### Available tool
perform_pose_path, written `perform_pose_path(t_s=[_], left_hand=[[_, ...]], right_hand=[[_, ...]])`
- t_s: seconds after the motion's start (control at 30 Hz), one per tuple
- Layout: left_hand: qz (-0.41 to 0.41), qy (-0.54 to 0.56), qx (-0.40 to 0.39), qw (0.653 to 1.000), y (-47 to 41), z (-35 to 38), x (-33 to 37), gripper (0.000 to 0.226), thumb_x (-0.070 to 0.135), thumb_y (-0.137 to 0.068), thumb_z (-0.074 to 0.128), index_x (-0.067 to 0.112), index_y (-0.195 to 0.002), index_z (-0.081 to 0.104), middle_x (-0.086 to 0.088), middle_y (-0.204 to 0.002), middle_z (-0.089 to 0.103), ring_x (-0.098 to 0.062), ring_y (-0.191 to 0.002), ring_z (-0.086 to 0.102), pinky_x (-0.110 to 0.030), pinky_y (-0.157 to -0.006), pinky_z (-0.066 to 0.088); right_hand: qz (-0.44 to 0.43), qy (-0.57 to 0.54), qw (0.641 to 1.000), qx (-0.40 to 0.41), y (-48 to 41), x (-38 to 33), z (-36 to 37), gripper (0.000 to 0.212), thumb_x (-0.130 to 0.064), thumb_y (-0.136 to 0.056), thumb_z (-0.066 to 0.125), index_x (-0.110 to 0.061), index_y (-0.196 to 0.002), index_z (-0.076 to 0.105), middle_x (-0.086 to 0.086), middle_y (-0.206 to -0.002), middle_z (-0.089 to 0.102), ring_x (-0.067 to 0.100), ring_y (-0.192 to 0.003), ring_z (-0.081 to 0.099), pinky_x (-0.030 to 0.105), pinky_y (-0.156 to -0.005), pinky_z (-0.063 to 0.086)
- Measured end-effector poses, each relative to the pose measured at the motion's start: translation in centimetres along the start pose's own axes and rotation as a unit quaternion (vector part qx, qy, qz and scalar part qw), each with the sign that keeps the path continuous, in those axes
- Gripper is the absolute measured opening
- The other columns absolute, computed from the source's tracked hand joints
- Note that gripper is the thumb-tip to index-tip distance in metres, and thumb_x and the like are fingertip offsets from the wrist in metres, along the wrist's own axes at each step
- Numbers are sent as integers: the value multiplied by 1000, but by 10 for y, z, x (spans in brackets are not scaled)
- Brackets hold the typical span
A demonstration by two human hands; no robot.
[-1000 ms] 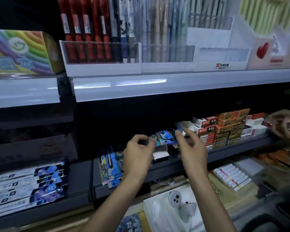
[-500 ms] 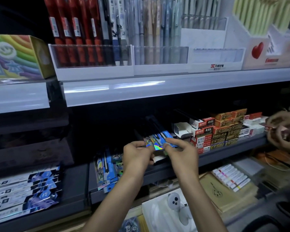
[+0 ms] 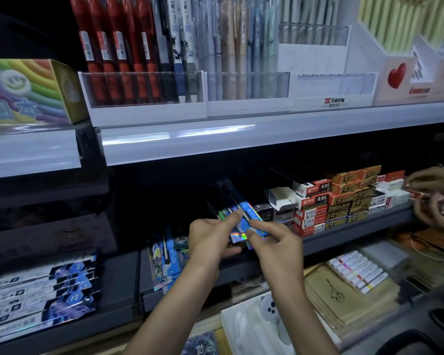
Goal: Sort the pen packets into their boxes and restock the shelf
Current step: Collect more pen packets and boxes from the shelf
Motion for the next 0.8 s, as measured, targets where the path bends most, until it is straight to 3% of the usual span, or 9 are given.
perform_pose_path(t_s=[0.1,0.2,0.33,0.37,0.43,0.5,0.6,0.73,0.8], left_hand=[[11,-4,-3,1000,2,0,2,44,27,-77,91,-12,-85,72,-26,-86,74,-30,-76,76,-40,-60,64],[29,-23,10,999,1,-7,-1,34,21,-78,90,10,-58,65,-3,-55,66,-14,-53,63,-31,-57,55],[37,-18,0,999,4,-15,-4,34,14,-79,88,11,-62,59,11,-49,63,-6,-52,63,-29,-61,48],[38,-21,0,999,4,-19,-5,31,15,-78,89,8,-65,62,7,-54,67,-7,-56,65,-32,-63,51],[45,-11,7,999,5,-28,-6,28,18,-73,93,0,-82,73,-12,-79,77,-25,-75,73,-47,-76,59],[45,1,10,999,9,-36,-5,39,23,-67,96,2,-94,76,-20,-93,78,-32,-87,75,-54,-86,61],[38,21,-1,999,10,-47,-11,25,13,-72,92,5,-91,77,-13,-89,80,-24,-78,75,-37,-73,59],[38,29,-9,999,18,-66,-12,22,9,-79,86,5,-97,75,-15,-90,80,-24,-66,73,-32,-57,57],[47,15,-16,999,27,-76,-10,25,8,-80,85,4,-102,75,-14,-92,80,-29,-76,75,-44,-72,63]], right_hand=[[-11,-14,1000,-3,13,-3,4,25,-7,-87,78,-30,-95,82,-14,-103,72,14,-84,70,25,-73,56],[-14,-16,1000,-14,26,-7,11,27,-5,-87,78,-30,-97,83,-16,-102,71,20,-76,71,33,-70,59],[-23,-6,999,-23,41,-11,20,26,-9,-85,83,-31,-99,82,-19,-102,71,8,-83,71,27,-73,58],[-22,-7,999,-26,44,-11,22,25,-10,-85,84,-30,-100,82,-20,-102,71,7,-85,72,25,-74,58],[-24,-7,999,-30,49,-11,26,25,-10,-84,84,-26,-102,82,-17,-102,71,4,-85,72,20,-74,57],[-28,3,999,-40,55,-13,30,24,-9,-85,83,-25,-104,82,-13,-102,70,0,-71,69,13,-67,52],[-31,-6,998,-53,64,-20,35,17,-11,-89,80,-24,-98,83,-9,-97,72,1,-62,64,12,-62,47],[4,-66,995,-80,74,-24,41,11,-22,-90,78,-20,-80,75,10,-69,66,11,-60,56,28,-63,45],[52,-102,990,-81,76,-19,42,23,-34,-84,82,-16,-86,68,6,-69,66,14,-66,59,35,-69,49]])
Point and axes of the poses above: each hand's wrist, its own y-axis away from the middle knuckle, its own z-axis out of the palm, x = y × z, the point moved 8 cm from there along -y, towards the middle knuckle
